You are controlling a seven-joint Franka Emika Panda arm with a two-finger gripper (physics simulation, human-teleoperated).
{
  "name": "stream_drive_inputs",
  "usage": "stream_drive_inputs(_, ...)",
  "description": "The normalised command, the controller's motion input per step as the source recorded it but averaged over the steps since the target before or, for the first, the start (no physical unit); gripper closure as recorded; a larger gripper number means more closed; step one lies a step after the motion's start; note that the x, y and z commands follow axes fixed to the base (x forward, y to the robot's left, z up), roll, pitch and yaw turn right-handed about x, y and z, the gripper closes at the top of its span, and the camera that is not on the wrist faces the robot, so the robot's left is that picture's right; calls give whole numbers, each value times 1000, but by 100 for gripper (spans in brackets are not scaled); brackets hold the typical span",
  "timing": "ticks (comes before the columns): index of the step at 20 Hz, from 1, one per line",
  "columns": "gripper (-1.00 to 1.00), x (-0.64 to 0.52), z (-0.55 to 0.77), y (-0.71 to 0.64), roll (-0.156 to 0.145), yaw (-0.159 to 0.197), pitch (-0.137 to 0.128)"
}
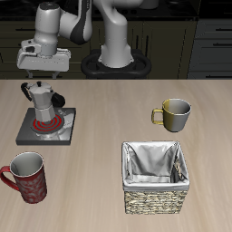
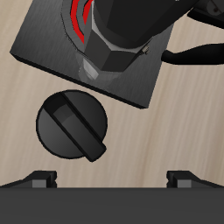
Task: Place the moka pot on the stove and turn off the stove
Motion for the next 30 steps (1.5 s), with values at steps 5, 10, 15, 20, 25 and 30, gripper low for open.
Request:
stream_drive_inputs(5,-100,174,-36,24,54,-20,49)
stream_drive_inputs(10,-100,60,-207,29,43,15,45)
stream_drive_inputs(15,-100,46,-191,6,-9,9,31)
stream_drive_inputs(20,-100,17,-202,90,9,29,30)
stream_drive_inputs(25,-100,-49,-193,274,-2,36,17)
stream_drive_inputs(30,-100,-32,-179,193,12,47,27)
